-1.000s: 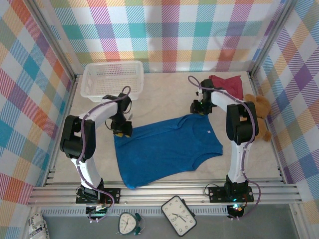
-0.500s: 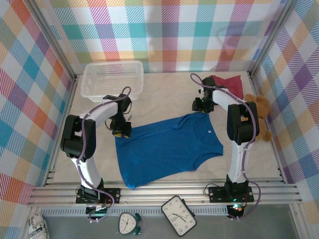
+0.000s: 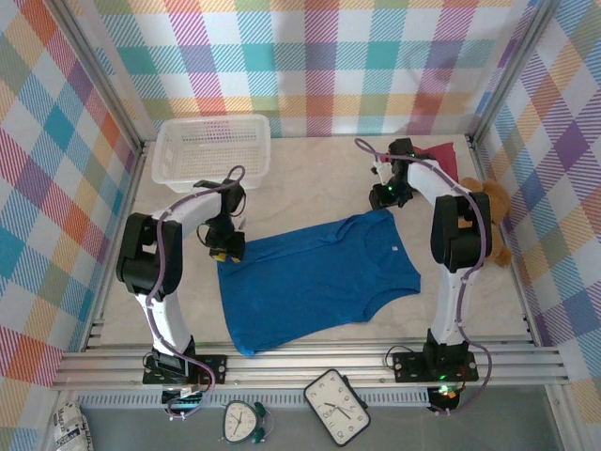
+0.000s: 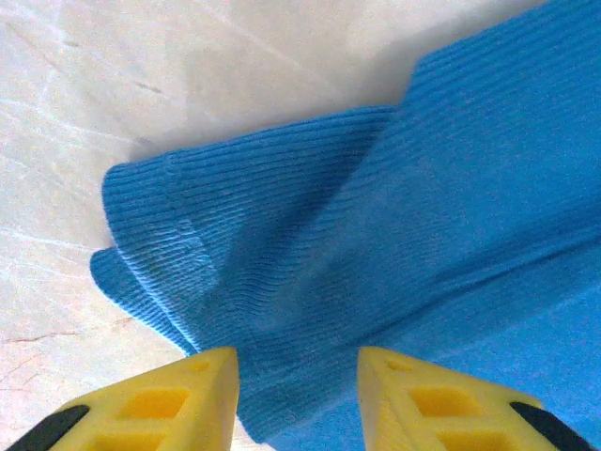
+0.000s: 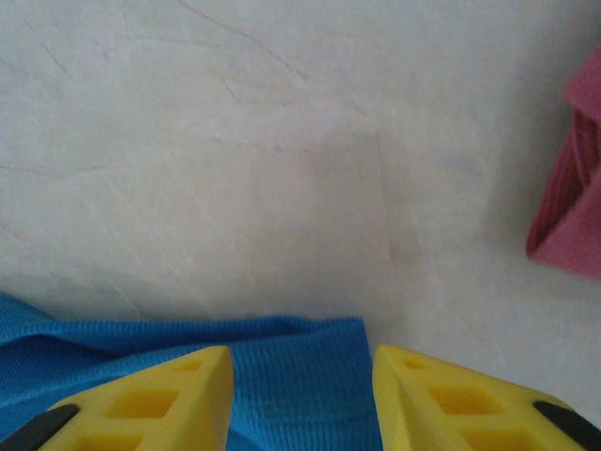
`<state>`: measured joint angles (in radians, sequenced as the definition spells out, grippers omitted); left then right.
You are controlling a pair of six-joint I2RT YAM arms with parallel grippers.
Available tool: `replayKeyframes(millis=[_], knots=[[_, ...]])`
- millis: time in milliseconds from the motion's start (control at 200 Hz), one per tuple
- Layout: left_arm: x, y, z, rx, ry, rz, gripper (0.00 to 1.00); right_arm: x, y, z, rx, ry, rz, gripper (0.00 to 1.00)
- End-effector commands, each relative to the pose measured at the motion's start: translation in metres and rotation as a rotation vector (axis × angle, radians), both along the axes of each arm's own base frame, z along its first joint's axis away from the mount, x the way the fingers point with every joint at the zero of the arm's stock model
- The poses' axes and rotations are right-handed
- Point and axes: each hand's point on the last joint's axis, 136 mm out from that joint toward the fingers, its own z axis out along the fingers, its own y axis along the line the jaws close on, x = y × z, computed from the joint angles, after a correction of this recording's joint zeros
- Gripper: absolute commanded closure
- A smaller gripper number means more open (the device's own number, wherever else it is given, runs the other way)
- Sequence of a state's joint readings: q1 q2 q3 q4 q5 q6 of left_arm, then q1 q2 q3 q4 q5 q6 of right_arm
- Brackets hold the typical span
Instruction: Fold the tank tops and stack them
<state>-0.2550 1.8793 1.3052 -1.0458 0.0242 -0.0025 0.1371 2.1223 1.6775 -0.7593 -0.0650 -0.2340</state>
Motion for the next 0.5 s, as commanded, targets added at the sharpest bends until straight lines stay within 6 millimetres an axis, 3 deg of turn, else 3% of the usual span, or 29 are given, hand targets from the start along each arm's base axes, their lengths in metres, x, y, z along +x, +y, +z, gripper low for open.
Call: replayKeyframes(millis=[0, 165, 315, 495], knots=[[-0.011, 0.015, -0.006, 0.046, 0.062, -0.015, 0.62, -0.006, 0.006, -0.012, 0.045, 0.074, 0.107, 0.56], [-0.011, 0.021, -0.008, 0.066, 0.073, -0.017, 0.63, -0.015, 0.008, -0.025, 0.090, 0.202, 0.130, 0.58], [-0.010, 0.033, -0.013, 0.104, 0.098, -0.017, 0.64, -0.016, 0.007, -0.029, 0.110, 0.211, 0.135, 0.57], [-0.004, 0.038, -0.016, 0.123, 0.105, -0.017, 0.64, -0.018, 0.019, -0.024, 0.183, 0.213, 0.164, 0.68]])
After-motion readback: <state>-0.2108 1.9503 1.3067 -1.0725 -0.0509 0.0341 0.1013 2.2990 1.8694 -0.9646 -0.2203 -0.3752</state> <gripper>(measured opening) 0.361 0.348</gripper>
